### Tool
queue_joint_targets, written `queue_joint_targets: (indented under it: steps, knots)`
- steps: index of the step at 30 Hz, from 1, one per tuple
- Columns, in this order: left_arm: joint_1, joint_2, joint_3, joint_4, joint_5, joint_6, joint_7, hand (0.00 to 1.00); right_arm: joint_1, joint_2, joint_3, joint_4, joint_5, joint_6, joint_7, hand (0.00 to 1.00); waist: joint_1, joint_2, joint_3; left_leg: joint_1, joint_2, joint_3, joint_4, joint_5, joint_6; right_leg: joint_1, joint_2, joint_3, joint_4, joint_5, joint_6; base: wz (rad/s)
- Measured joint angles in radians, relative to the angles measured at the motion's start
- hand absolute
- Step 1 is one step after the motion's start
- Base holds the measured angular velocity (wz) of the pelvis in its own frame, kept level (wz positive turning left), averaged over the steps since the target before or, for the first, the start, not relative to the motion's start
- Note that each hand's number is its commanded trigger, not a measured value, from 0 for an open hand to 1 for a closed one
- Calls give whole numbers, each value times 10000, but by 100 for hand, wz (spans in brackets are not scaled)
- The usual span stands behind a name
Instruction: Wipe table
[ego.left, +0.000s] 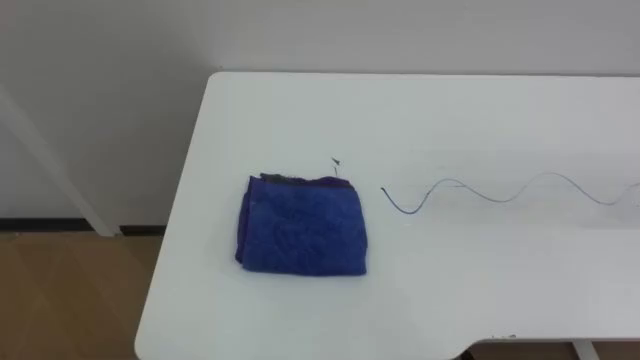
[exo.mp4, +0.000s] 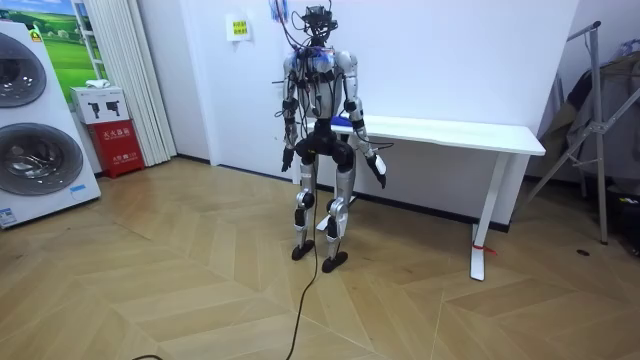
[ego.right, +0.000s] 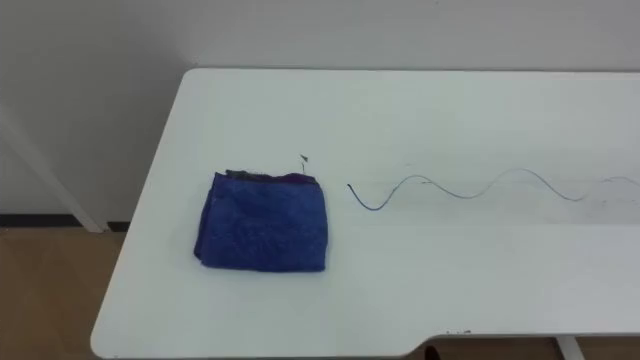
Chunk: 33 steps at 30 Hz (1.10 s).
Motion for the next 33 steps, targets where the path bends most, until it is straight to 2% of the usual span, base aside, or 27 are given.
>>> queue_joint_targets:
  steps: [11,25,28,33]
  knots:
    - [-24,0,-4,0,-200,-224,-9,0,0,-1,-1,27,-71,0,0,0,3,-45,4,2,1,0,-1,0,0,-11,3,25,1,0,0,0]
    - [144,1,44,1,-573,-245,-104,0,114,-8,-30,62,268,2,15,0,14,20,16,38,3,0,-9,0,0,-19,11,86,-6,0,0,0]
    - [246,-2,118,-13,-791,-230,-104,0,269,-14,-264,171,757,40,14,0,24,40,20,104,1,29,-18,0,0,-4,9,154,3,-1,0,-4]
    - [306,14,818,-30,-851,10,-169,0,318,-25,-1159,723,1732,295,84,0,-196,25,31,122,3,-19,-23,0,0,23,-5,148,5,-1,1,1]
